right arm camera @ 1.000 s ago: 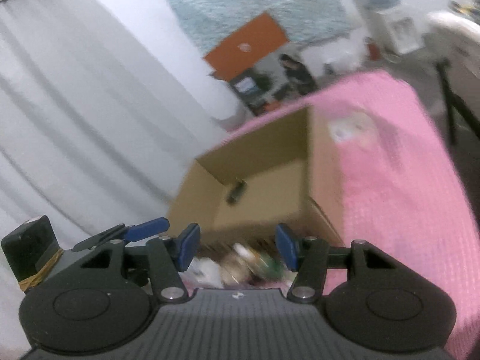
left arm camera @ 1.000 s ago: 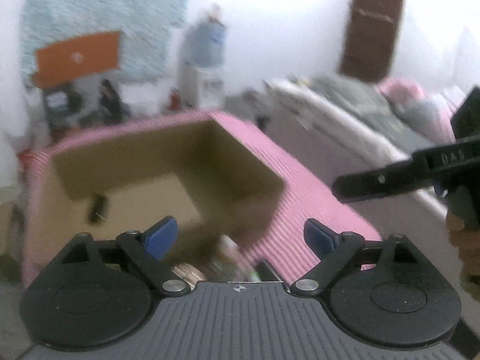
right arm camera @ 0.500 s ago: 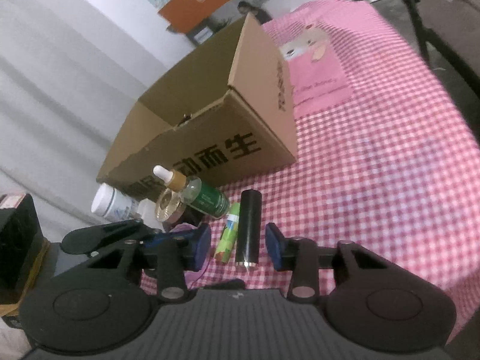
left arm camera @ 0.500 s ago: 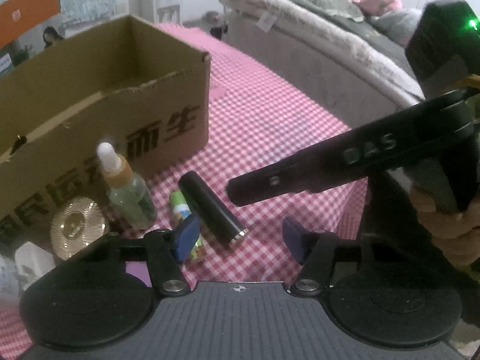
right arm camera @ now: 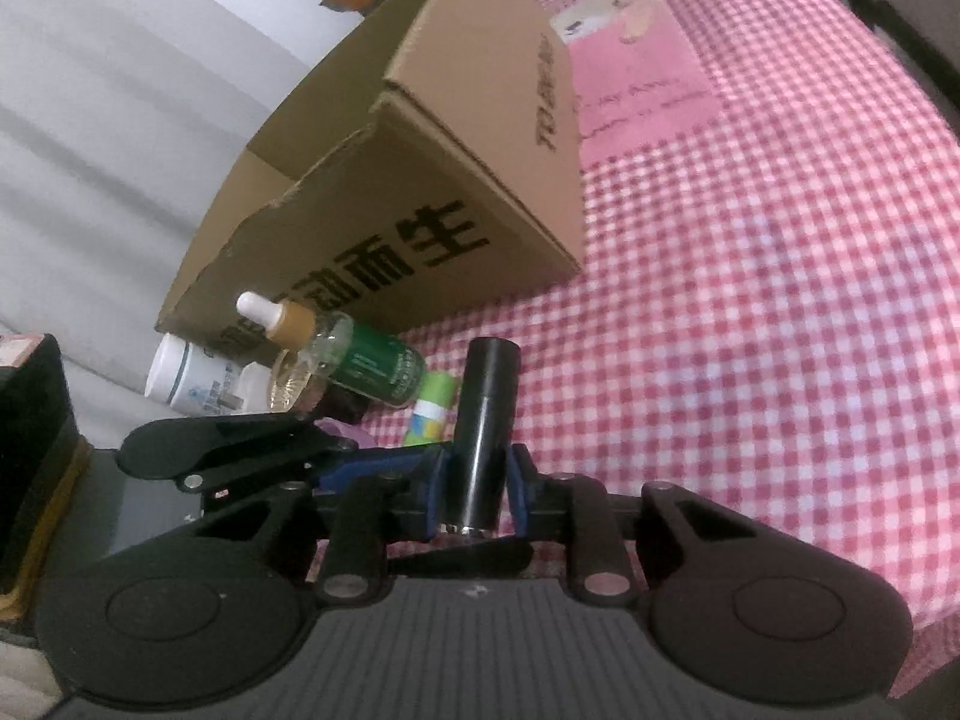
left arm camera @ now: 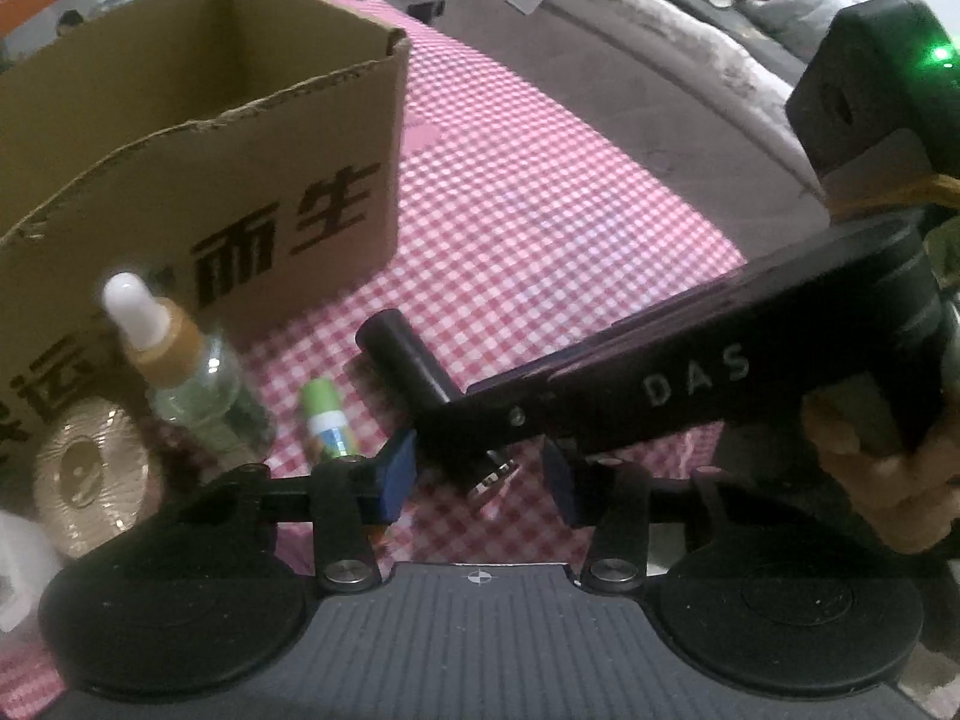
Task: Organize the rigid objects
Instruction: 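Grasp the black tube upright with the right tool, then lower the black tube into the cardboard box and open the right tool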
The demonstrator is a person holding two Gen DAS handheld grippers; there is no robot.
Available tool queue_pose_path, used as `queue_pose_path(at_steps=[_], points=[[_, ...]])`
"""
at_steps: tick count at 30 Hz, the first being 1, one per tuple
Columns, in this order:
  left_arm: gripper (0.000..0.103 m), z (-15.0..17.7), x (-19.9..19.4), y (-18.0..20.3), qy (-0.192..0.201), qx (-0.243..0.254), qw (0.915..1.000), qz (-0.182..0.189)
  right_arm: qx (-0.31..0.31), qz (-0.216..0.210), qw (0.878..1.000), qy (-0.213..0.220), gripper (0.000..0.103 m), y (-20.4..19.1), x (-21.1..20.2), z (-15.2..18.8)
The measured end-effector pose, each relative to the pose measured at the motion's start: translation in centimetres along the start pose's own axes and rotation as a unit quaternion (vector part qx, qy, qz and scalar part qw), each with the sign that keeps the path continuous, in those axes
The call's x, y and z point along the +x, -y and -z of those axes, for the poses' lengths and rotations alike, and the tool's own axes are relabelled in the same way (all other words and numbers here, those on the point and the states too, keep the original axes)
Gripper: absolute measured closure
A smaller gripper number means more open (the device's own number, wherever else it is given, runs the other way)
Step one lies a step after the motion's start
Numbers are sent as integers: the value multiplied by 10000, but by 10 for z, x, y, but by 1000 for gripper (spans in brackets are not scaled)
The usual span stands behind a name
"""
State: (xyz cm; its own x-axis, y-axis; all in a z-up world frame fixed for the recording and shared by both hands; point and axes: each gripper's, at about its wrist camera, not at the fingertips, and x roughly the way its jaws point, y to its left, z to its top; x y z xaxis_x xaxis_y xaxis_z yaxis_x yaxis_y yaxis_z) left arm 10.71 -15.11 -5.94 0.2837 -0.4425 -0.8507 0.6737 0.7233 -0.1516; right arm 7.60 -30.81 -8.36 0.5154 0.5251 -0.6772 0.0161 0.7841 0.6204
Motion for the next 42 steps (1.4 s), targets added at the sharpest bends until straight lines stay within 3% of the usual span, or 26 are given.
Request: queue_pose_path(at_steps=[15, 24, 31, 42], points=[[59, -8, 5, 2, 100, 246, 9991, -332, 119, 21, 9999, 17, 79, 1, -2, -19], [73, -6, -5, -6, 181, 15, 9995, -249, 365, -270, 9988, 157, 78, 21, -7, -3], [75, -4, -34, 2, 599, 77, 9978, -279, 247, -251, 9983, 455, 79, 11, -34, 3], [75, -10, -120, -3, 1688, 32, 9829, -740, -724, -303, 9905, 1132, 79, -77, -83, -13]])
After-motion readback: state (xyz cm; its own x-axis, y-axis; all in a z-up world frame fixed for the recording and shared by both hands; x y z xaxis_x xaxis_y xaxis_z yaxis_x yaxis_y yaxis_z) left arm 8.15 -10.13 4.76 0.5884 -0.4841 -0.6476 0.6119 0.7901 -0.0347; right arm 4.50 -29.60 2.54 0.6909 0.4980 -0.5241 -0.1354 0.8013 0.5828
